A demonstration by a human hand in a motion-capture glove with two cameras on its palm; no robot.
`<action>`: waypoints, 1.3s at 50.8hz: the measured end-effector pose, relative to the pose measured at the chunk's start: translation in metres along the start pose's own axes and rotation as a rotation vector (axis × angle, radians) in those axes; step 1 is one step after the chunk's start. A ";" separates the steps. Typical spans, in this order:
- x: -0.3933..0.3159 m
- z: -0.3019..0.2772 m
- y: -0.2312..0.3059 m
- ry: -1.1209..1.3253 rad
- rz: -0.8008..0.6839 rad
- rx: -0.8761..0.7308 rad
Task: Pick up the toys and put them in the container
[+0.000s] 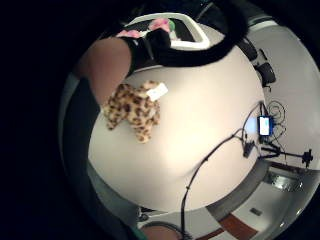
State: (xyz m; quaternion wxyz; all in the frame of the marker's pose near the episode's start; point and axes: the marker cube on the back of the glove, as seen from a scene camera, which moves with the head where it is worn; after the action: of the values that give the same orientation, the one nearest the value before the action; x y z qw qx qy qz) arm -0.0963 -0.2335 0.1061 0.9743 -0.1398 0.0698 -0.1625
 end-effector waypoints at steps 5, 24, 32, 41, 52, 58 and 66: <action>0.007 0.047 -0.014 0.142 0.163 -0.099; 0.002 0.133 -0.040 0.068 0.167 -0.046; 0.000 0.130 -0.043 -0.033 0.141 0.079; 0.008 0.109 -0.046 -0.220 0.142 0.198; 0.058 -0.031 -0.036 -0.185 0.112 0.451; 0.065 -0.075 -0.044 -0.191 0.127 0.491; 0.039 -0.088 -0.093 -0.218 0.119 0.463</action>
State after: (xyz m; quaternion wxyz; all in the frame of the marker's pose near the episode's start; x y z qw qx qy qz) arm -0.1036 -0.3528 0.0459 0.9899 0.0748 -0.0665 -0.1005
